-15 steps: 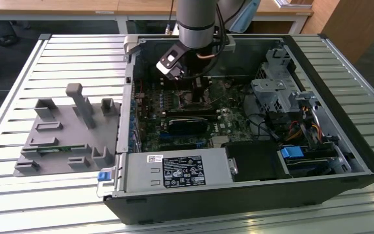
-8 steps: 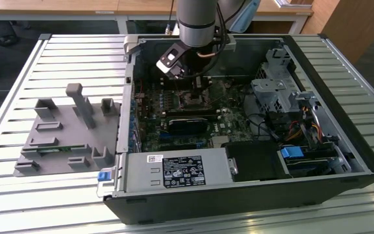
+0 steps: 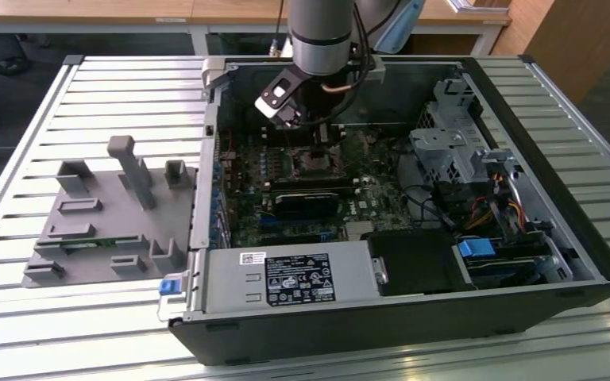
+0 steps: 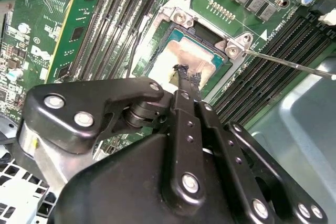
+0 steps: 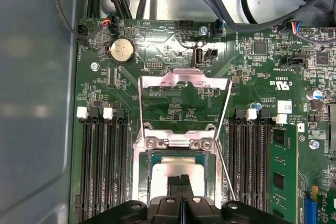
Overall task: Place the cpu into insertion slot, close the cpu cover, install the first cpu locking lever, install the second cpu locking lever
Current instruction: 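Place the cpu into insertion slot, then close the cpu cover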
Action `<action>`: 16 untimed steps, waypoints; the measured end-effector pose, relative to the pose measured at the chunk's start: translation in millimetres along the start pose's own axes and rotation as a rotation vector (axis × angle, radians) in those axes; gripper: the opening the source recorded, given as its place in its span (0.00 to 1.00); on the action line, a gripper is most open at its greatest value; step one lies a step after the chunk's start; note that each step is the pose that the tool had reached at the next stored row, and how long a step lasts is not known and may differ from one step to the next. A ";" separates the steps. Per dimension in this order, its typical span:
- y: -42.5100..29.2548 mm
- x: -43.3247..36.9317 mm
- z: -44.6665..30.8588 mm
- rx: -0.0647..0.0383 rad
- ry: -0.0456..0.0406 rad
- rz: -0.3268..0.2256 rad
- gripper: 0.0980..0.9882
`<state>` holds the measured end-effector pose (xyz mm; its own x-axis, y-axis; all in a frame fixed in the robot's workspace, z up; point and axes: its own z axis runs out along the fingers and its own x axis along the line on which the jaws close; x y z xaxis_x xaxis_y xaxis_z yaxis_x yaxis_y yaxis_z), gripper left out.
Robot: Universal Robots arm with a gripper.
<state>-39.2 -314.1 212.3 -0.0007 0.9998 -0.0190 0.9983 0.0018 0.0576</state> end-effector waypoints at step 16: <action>0.4 -0.1 -6.9 0.000 0.0000 0.000 0.01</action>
<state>-39.2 -314.0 219.2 -0.0006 0.9998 -0.0190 0.9983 0.0017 0.0577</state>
